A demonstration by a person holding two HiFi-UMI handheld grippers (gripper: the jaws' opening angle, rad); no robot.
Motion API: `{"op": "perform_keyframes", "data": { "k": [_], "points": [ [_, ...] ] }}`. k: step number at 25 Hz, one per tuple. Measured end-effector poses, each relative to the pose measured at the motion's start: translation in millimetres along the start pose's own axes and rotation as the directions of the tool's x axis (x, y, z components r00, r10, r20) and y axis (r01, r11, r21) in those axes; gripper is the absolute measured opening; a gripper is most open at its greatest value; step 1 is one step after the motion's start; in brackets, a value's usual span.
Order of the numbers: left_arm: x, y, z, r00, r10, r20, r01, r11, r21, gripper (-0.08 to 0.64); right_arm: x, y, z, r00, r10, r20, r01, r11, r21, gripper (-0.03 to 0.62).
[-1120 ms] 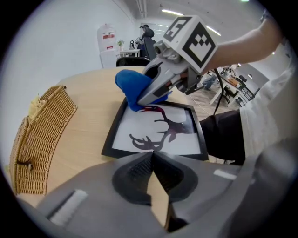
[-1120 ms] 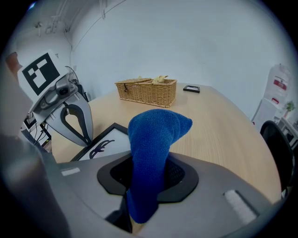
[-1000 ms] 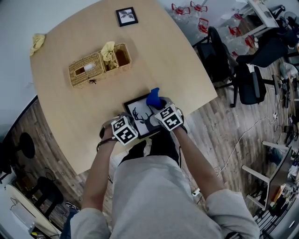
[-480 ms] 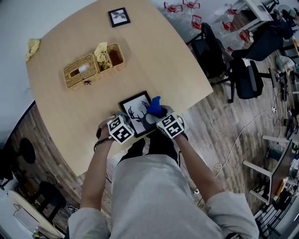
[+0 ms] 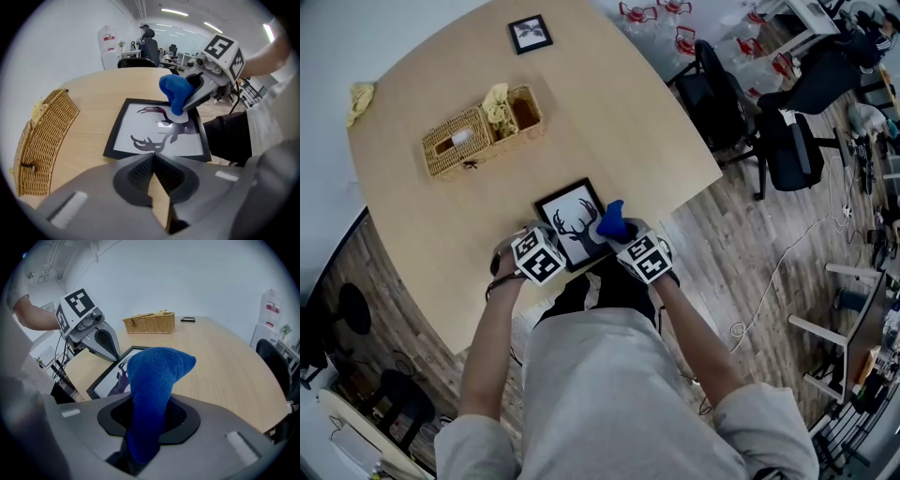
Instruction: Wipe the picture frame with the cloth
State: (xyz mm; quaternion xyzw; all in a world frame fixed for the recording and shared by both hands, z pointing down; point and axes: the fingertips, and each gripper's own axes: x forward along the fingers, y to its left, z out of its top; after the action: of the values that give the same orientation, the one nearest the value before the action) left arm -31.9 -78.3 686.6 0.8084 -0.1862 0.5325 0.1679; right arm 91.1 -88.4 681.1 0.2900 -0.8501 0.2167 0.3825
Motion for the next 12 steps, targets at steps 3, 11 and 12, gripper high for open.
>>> {"op": "perform_keyframes", "data": {
  "k": [3, 11, 12],
  "points": [
    [0, 0, 0, 1.0, 0.0, 0.0, 0.0, 1.0, 0.003, 0.054, -6, 5, -6, 1.0, 0.015, -0.005, -0.015, 1.0, 0.015, 0.114],
    [0, 0, 1, 1.0, 0.006, 0.005, -0.006, 1.0, 0.003, 0.054, -22, 14, -19, 0.999, 0.037, -0.012, -0.036, 0.997, 0.065, 0.112],
    [0, 0, 1, 1.0, 0.007, 0.006, -0.007, 1.0, 0.003, 0.054, -24, 16, -19, 0.999, 0.036, -0.015, -0.035, 0.998, 0.05, 0.112]
  ]
}}
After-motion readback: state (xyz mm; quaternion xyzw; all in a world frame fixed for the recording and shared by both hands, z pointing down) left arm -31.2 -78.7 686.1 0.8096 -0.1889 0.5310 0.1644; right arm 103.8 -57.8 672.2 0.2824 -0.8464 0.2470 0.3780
